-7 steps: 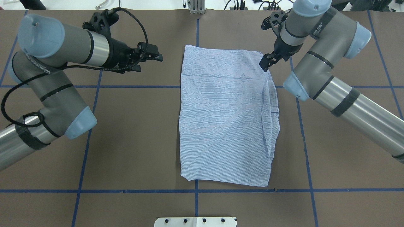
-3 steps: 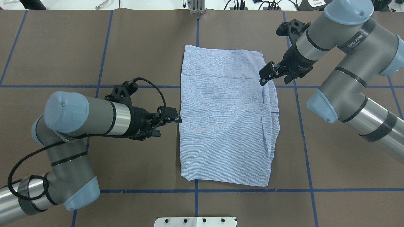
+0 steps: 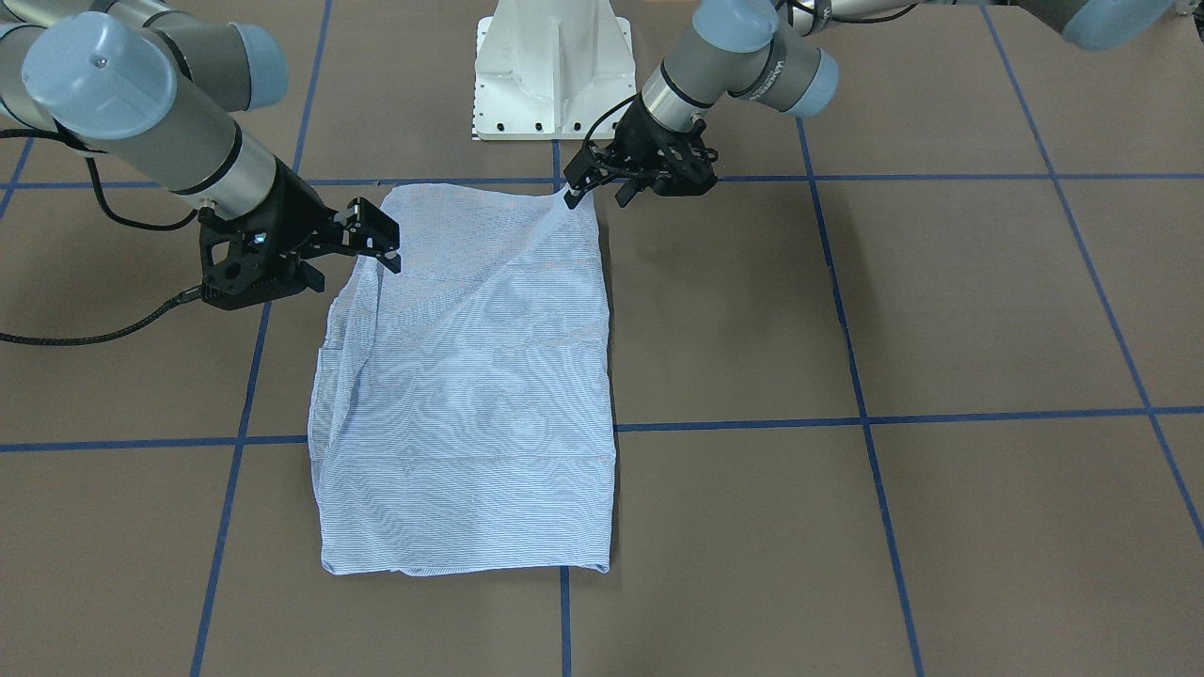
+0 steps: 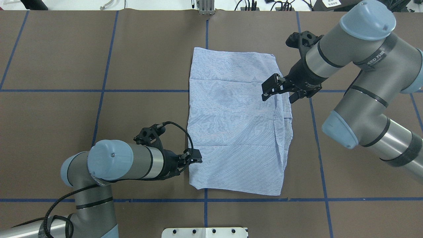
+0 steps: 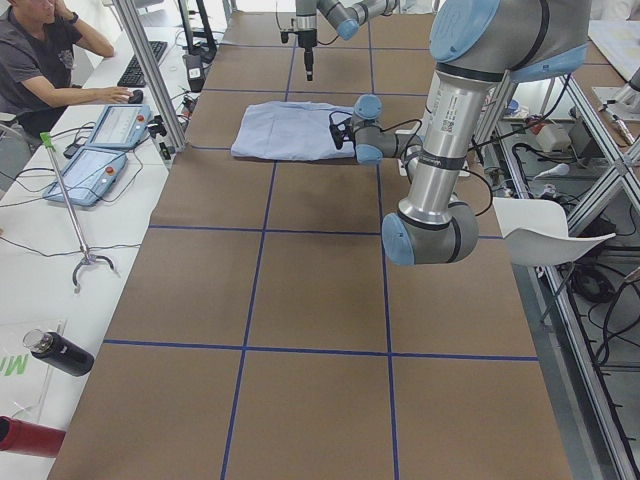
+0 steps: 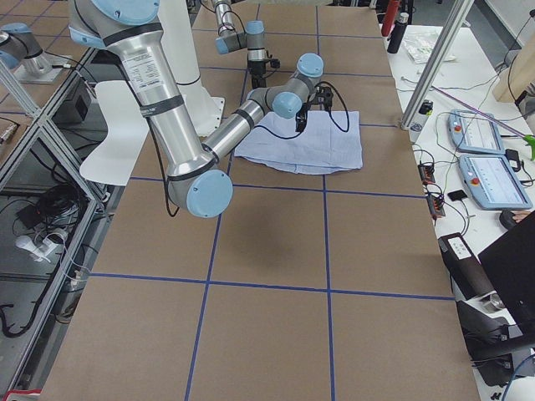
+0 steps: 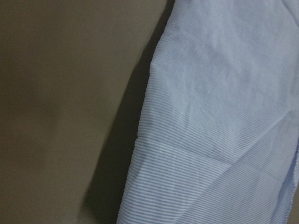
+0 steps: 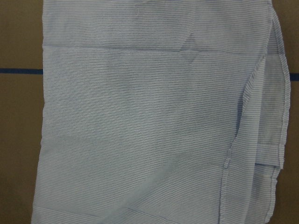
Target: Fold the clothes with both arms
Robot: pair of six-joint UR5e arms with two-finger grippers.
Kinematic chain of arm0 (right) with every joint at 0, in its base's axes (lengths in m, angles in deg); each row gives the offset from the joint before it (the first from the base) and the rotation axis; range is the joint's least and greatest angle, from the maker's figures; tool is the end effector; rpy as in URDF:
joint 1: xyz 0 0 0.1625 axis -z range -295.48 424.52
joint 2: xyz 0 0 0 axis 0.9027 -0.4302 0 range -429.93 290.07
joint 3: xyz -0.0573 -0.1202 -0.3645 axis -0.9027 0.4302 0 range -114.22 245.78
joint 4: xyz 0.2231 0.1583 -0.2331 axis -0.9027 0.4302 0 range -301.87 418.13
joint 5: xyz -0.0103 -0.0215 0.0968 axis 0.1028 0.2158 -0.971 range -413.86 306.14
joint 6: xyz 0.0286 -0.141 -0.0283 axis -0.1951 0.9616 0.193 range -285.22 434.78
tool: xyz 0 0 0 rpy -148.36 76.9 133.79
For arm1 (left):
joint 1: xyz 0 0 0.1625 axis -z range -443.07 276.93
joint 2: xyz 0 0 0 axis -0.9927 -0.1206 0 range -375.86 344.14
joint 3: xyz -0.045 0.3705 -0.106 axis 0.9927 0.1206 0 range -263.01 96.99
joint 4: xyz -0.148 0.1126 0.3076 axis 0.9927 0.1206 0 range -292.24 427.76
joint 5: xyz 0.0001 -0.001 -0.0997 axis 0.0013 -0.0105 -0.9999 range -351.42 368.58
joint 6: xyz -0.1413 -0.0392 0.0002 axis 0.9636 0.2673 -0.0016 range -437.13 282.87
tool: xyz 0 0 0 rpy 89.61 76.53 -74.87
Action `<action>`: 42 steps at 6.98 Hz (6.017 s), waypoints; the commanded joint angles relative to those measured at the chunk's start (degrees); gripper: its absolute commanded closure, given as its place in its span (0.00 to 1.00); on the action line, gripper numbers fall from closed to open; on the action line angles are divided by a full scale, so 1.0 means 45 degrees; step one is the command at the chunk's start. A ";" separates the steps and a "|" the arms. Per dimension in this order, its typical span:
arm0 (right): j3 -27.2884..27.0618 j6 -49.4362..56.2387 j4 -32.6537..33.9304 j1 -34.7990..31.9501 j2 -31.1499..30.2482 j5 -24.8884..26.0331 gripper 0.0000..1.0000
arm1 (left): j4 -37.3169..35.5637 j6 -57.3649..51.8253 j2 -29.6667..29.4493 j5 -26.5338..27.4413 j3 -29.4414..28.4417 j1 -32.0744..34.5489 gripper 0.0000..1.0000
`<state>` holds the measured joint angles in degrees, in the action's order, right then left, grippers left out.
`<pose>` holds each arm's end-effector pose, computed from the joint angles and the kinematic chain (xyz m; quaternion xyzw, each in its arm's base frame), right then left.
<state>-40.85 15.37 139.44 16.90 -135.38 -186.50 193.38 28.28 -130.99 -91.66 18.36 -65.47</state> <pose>-0.3519 -0.4359 0.2891 -0.0082 -0.5127 -0.0265 0.8581 0.5404 -0.2840 0.2646 -0.0609 0.5876 -0.1784 0.7869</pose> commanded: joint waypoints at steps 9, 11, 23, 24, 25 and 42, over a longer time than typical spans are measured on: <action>-0.0580 -0.4842 -0.1010 0.2077 -0.0260 0.1458 0.00 | -0.0552 -0.0416 -0.0353 0.0067 -0.0183 0.0092 1.00; -0.1186 -0.9046 -0.1098 0.4227 -0.0453 0.3905 0.00 | -0.0572 -0.0416 -0.0352 0.0106 -0.0203 0.0092 1.00; -0.1286 -1.3868 0.0817 0.7515 -0.1686 0.7114 0.00 | -0.0924 -0.0416 -0.0450 0.0067 -0.0163 0.0053 1.00; -0.1169 -1.3868 0.0817 0.7554 -0.1686 0.7114 0.00 | -0.0924 -0.0416 -0.0450 0.0067 -0.0144 0.0053 1.00; -0.1072 -1.3849 0.0817 0.7574 -0.1666 0.7172 0.00 | -0.0924 -0.0416 -0.0450 0.0067 -0.0144 0.0053 1.00; -0.0602 -1.3868 0.1924 0.7203 -0.0615 0.7114 0.13 | -0.0924 -0.0416 -0.0372 0.0067 -0.0085 0.0112 1.00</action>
<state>-43.63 -47.01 145.24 49.14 -139.21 -154.48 189.22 26.41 -132.67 -91.36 17.97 -65.00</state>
